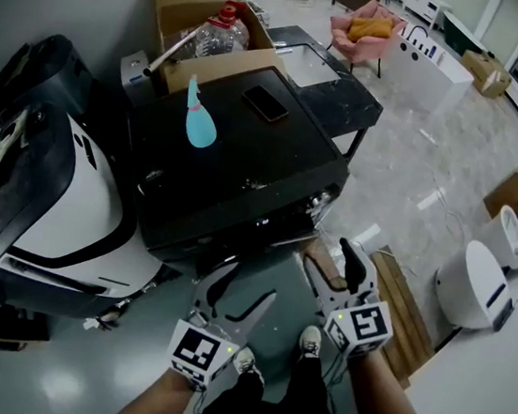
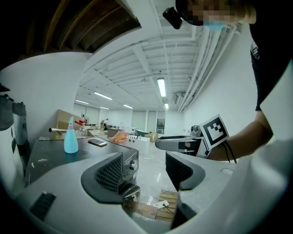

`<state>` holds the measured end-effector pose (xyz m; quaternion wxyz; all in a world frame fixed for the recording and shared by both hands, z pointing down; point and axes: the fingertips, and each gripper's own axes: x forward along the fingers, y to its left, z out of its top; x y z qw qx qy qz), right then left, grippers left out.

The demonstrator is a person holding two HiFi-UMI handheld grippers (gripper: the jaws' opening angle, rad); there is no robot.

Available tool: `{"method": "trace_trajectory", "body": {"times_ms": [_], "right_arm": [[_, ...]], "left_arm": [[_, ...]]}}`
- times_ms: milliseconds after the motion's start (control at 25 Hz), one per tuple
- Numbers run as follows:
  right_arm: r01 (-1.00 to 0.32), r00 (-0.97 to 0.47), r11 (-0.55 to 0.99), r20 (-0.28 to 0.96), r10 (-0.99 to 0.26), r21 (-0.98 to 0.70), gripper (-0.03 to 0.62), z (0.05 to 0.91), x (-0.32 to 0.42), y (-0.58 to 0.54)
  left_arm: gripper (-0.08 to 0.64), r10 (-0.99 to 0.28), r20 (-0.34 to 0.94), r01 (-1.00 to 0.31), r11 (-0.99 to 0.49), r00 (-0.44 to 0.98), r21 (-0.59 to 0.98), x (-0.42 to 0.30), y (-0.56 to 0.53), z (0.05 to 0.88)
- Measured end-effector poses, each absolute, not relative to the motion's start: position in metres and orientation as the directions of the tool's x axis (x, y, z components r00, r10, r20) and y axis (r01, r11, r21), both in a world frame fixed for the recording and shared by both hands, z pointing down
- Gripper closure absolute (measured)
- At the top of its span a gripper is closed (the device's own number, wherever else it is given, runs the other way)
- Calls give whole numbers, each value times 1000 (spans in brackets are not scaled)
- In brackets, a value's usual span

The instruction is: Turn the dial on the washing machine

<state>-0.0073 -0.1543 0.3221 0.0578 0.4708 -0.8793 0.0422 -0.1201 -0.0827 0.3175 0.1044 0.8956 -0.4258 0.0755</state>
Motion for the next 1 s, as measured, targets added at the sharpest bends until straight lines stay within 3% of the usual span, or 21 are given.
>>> {"method": "trace_trajectory", "body": {"times_ms": [560,760,1000], "right_arm": [[-769,-623,638,173,-763,38,304,400,38,-244],[-757,-627,653,270,-731,13,302,437,47,-269],[-722,-656,692,293,-696,27,302,477,47,-297]], "left_arm": [[284,-767,342,-836,-531,542,135,-63,-125,389],[284,-772,370,-854,-498,516,151,-46,-142,420],[284,-785,390,-875,-456,481,162,-35,-160,452]]}}
